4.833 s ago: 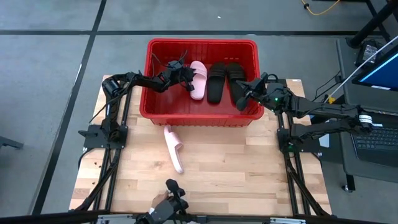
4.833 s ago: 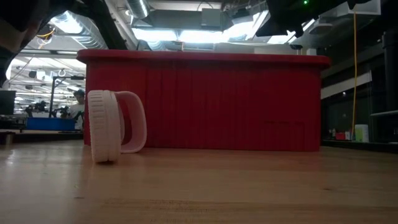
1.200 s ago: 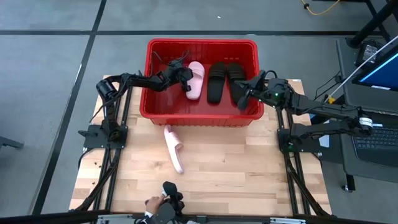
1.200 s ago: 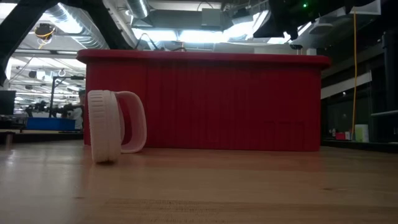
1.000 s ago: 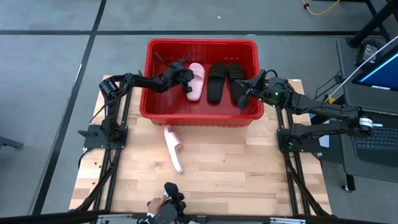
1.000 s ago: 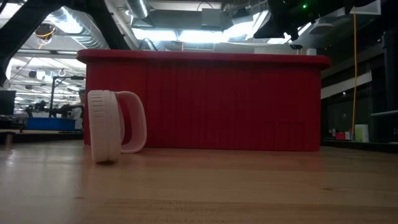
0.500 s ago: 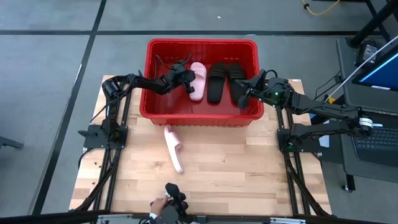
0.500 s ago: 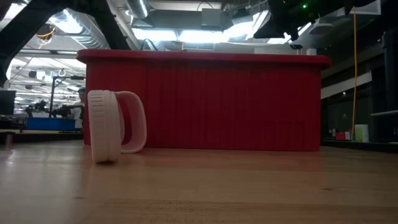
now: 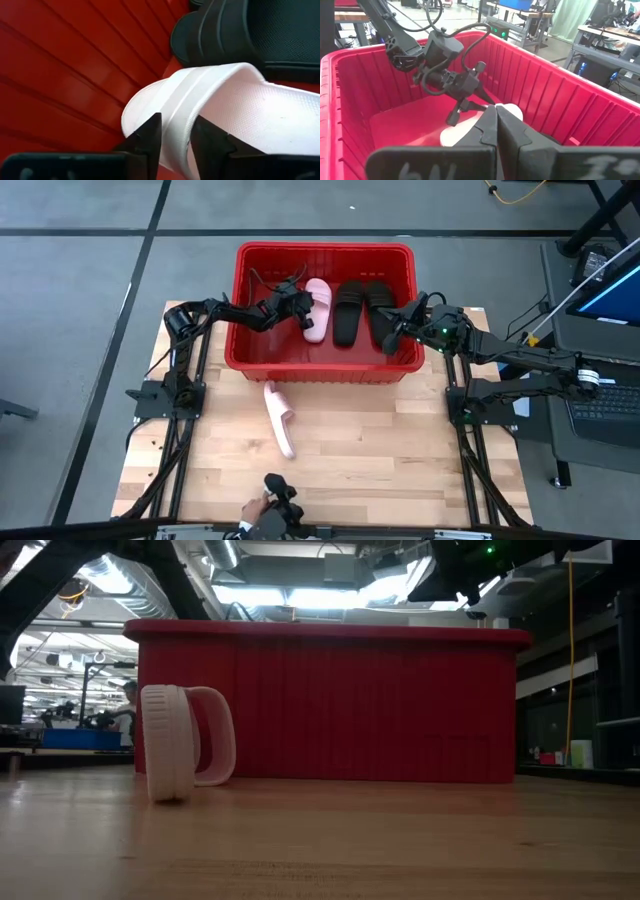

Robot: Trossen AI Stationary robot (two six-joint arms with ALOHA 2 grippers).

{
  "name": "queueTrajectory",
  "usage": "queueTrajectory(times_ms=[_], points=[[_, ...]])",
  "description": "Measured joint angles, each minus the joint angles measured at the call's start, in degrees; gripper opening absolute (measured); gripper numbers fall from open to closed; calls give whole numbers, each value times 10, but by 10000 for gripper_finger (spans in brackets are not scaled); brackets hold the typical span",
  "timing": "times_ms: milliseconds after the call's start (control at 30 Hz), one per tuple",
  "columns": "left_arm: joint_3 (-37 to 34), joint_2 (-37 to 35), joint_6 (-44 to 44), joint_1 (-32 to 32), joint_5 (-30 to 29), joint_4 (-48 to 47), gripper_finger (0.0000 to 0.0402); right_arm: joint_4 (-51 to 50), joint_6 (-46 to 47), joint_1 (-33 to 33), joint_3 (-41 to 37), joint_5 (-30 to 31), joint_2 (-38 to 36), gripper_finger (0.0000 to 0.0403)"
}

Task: Pick and place slides into bin
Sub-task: Put the right pink slide into the red bin

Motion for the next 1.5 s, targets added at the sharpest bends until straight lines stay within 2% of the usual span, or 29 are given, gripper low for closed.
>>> queueTrajectory(times_ms=[267,633,1500], points=[[0,-1,-58,0,14,-1,124,0,0,0,0,0,0,6],[1,-3,-69,-2,15,-53,121,0,0,0,0,0,0,6],[0,-23,-87,-10,52,-68,121,-7,0,1,0,-16,0,6]])
